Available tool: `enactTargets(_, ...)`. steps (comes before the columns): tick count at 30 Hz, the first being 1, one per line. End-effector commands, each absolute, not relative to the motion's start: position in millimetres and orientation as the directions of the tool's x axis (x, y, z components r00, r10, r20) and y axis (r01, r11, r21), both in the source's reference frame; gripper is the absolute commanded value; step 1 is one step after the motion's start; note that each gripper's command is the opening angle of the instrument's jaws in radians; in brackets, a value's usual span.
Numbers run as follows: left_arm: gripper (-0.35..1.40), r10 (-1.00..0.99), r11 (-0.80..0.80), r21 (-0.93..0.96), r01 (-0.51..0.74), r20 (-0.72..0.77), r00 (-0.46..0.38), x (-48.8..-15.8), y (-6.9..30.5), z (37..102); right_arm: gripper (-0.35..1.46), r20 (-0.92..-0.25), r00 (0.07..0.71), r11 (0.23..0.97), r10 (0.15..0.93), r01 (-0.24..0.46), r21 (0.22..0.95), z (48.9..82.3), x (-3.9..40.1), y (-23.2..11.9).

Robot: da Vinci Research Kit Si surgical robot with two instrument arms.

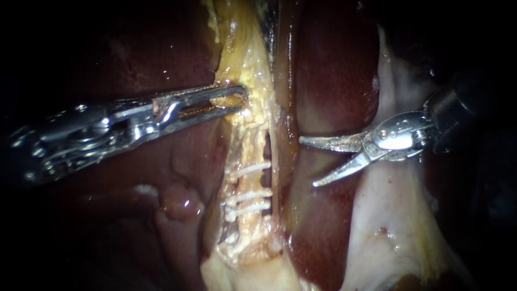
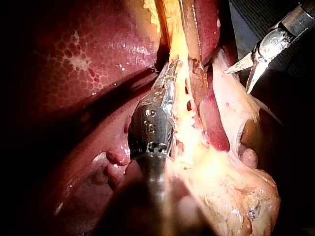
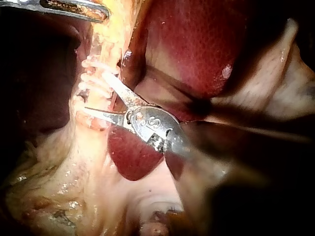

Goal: Go to the cutting position left tube

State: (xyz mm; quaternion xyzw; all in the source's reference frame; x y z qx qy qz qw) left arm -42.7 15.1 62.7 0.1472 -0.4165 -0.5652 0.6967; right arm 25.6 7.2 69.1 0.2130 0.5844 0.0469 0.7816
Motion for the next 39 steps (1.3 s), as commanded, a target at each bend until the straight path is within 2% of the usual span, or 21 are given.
enactTargets(1, -0.35, -0.910, 0.318, 0.677, 0.664, 0.414, 0.015, -42.6, 15.1, 62.5, 1.43, -0.896, 0.312, 0.907, 0.316, 0.178, 0.382, 69.3, 25.7, 6.9)
enactTargets(6, -0.35, -0.916, 0.315, 0.688, 0.654, 0.401, 0.020, -40.9, 16.4, 60.5, 1.43, -0.845, 0.350, 0.847, 0.403, 0.207, 0.490, 71.1, 26.7, 5.1)
enactTargets(12, -0.35, -0.909, 0.299, 0.694, 0.655, 0.417, -0.026, -38.2, 18.1, 57.2, 1.41, -0.768, 0.413, 0.760, 0.489, 0.230, 0.608, 75.4, 30.1, 1.3)
enactTargets(18, -0.35, -0.907, 0.288, 0.702, 0.652, 0.418, -0.049, -37.0, 18.2, 54.9, 1.40, -0.712, 0.462, 0.700, 0.529, 0.237, 0.674, 78.9, 32.2, -0.5)
enactTargets(35, -0.35, -0.902, 0.293, 0.695, 0.657, 0.428, -0.051, -37.4, 17.2, 53.1, 1.38, -0.697, 0.476, 0.689, 0.536, 0.231, 0.687, 81.3, 36.0, 0.8)
enactTargets(39, -0.35, -0.902, 0.293, 0.695, 0.657, 0.428, -0.051, -37.4, 17.2, 53.0, 1.38, -0.703, 0.466, 0.669, 0.538, 0.271, 0.692, 81.1, 36.6, 0.8)
